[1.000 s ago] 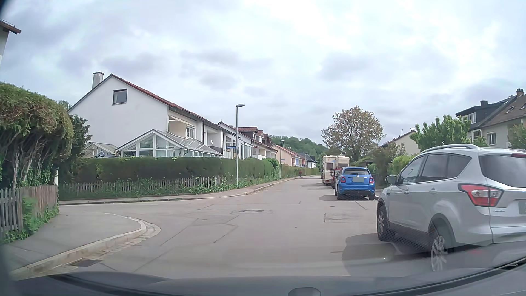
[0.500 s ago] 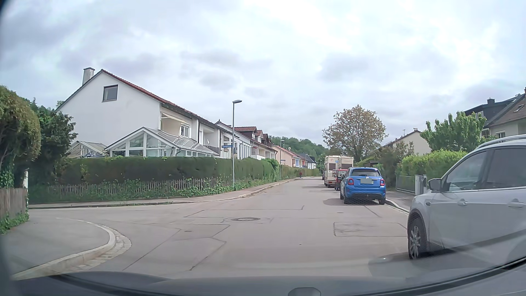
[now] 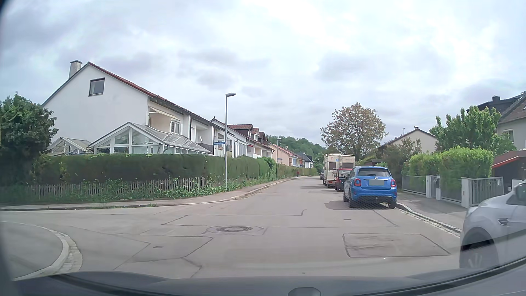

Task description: Follow the waypoints while adhering to traffic rules and regulations

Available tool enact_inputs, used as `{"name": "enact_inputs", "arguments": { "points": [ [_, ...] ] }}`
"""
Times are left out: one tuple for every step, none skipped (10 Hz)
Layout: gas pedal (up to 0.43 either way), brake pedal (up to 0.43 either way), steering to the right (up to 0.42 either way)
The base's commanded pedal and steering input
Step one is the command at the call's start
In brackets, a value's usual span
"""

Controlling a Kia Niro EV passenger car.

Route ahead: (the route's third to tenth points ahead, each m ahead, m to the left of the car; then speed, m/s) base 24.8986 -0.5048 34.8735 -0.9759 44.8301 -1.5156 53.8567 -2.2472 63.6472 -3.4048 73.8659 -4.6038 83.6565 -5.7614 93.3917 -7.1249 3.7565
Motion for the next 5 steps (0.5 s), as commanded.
{"name": "enact_inputs", "arguments": {
  "points": [
    [0.087, 0.0, 0.033],
    [0.087, 0.0, 0.033],
    [0.079, 0.0, 0.032],
    [0.079, 0.0, 0.032],
    [0.079, 0.0, 0.032]
  ]
}}
